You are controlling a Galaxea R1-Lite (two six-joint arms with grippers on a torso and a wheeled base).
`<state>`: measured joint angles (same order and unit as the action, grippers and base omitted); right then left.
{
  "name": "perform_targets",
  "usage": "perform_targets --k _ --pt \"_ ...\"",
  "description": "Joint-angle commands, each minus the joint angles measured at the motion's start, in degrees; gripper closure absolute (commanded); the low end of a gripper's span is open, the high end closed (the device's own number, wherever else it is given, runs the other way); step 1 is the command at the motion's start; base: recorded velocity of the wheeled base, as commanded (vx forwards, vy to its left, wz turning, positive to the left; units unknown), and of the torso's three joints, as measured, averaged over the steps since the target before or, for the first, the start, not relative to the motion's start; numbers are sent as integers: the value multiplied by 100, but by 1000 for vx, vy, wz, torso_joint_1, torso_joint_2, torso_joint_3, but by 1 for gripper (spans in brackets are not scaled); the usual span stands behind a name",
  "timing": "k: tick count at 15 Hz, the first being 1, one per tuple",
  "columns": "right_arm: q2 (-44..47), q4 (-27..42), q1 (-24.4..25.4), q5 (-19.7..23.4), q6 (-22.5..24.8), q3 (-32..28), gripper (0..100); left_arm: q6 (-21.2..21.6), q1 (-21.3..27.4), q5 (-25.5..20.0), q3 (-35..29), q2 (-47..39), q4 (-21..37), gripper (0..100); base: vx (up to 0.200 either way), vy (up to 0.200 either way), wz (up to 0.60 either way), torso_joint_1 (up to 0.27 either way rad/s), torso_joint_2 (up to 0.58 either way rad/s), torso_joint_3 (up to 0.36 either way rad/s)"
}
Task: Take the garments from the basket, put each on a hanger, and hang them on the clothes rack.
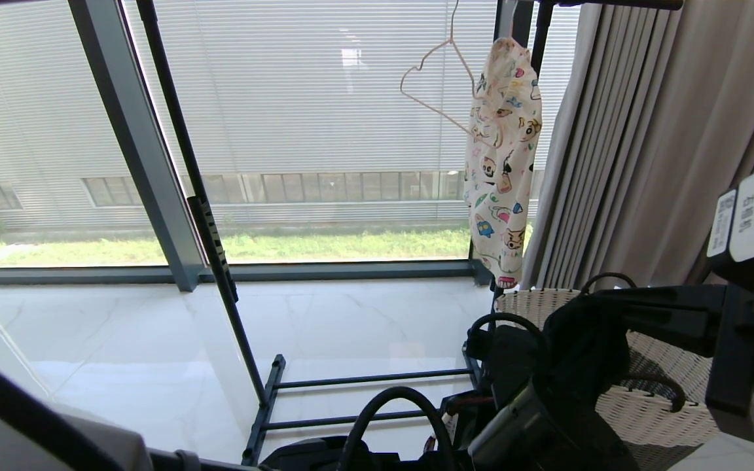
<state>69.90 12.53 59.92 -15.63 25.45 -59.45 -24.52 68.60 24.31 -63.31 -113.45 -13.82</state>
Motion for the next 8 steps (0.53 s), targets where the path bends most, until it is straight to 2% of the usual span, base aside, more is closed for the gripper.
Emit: perform_targets --k 1,8 --pt "32 4 2 -2 3 -5 100 -9 -66 83 99 -116 82 0 0 0 0 0 0 0" --pt "32 4 108 -2 3 -58 100 -9 -233 118 152 -160 82 0 0 0 0 0 0 0"
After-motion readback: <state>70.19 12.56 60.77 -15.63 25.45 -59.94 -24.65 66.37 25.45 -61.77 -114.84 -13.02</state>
